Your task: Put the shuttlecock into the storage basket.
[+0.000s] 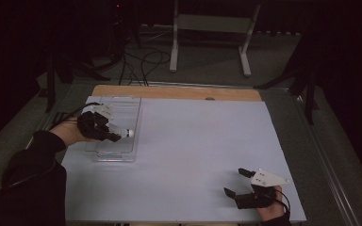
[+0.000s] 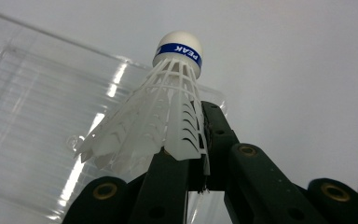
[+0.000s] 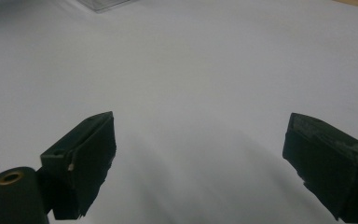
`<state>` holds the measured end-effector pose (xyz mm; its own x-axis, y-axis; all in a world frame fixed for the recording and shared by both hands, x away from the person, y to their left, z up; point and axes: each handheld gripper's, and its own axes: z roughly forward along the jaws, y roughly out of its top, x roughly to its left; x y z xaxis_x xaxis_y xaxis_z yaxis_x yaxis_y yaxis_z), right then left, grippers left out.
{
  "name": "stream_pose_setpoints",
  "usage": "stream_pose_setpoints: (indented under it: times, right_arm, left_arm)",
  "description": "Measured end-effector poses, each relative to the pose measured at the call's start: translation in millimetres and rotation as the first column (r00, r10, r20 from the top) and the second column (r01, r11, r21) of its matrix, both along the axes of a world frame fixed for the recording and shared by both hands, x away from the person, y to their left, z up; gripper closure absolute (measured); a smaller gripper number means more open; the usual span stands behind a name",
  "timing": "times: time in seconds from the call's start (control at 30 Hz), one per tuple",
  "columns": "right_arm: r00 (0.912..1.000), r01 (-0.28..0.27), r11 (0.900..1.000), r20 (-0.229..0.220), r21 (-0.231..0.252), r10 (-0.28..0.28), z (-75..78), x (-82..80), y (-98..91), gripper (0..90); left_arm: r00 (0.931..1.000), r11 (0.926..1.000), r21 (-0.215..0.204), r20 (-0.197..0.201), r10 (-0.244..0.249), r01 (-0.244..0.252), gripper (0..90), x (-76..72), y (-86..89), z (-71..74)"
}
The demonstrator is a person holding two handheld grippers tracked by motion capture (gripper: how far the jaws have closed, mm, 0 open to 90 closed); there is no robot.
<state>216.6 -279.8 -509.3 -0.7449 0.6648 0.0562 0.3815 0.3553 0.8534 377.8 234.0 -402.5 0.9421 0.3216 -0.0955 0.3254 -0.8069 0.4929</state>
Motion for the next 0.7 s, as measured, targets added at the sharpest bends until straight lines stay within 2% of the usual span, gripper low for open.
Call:
stream_pose_setpoints:
  times: [0.3, 0.7]
  right_arm:
    - [1.0000, -0.001, 1.0000, 0.004, -0.004, 0.001, 1.0, -0.8, -0.3, 9.5]
    - [1.0000, 0.002, 1.0000, -0.002, -0.007, -0.002, 0.4, -0.4, -0.2, 9.4]
  left_arm:
    - [0.9997, 0.9995, 0.030, -0.020, 0.012, -0.011, 89.1, 3.1, 1.9, -15.6]
    - [0.9983, 0.9989, 0.036, -0.051, 0.030, -0.028, 89.0, 5.4, 3.7, -31.8]
